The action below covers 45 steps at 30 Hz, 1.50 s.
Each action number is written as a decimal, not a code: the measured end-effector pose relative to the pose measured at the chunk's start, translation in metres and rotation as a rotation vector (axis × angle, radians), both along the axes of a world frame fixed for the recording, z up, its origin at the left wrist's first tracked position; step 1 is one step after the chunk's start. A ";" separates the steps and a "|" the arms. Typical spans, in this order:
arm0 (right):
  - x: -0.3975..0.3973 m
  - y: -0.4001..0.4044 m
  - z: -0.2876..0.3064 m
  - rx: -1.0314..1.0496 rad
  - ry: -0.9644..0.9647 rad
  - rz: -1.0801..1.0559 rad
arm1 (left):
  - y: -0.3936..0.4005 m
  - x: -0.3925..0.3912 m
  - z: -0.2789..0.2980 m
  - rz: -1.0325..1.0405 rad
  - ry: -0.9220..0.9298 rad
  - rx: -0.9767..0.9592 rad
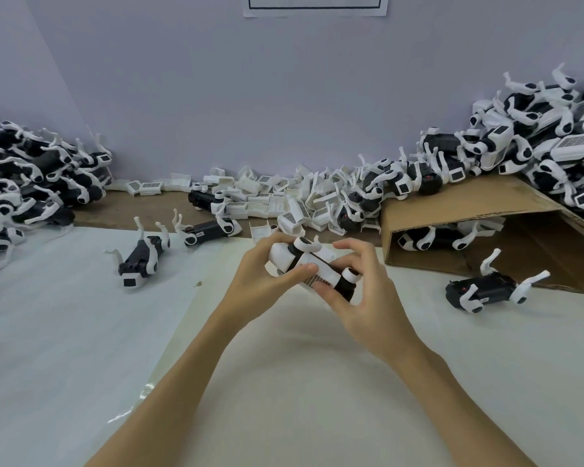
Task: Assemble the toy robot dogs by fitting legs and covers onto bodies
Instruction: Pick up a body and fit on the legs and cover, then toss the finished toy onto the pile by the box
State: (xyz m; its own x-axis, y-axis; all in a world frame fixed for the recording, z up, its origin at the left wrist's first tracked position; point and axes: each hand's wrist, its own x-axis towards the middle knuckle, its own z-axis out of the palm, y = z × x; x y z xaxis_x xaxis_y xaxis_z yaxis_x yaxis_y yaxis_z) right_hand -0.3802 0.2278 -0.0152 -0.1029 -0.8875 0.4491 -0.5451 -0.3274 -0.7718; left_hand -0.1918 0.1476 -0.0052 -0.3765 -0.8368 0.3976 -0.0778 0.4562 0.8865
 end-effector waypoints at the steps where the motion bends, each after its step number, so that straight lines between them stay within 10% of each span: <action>1: 0.001 -0.001 -0.001 0.010 0.006 0.019 | 0.000 -0.001 0.001 -0.006 0.027 0.024; 7: 0.001 -0.001 0.003 0.085 -0.263 0.130 | 0.003 -0.007 -0.003 0.211 -0.151 -0.058; 12: 0.004 -0.002 0.004 0.250 -0.516 0.201 | 0.005 -0.004 0.003 -0.037 -0.001 0.122; 19: 0.011 -0.002 -0.009 0.017 0.377 -0.026 | -0.003 -0.016 -0.010 0.159 0.086 0.346; 24: 0.011 -0.004 -0.004 0.037 0.411 -0.102 | 0.000 -0.021 -0.011 0.194 0.059 0.339; 27: -0.005 -0.006 0.011 0.211 0.161 -0.111 | -0.004 -0.017 -0.007 0.182 0.202 0.380; 34: -0.146 -0.043 0.174 0.000 -1.304 0.050 | -0.017 -0.007 -0.007 0.251 0.210 0.296; 45: -0.028 -0.017 0.013 0.316 -0.841 0.102 | -0.038 0.030 -0.026 0.841 -0.694 -0.385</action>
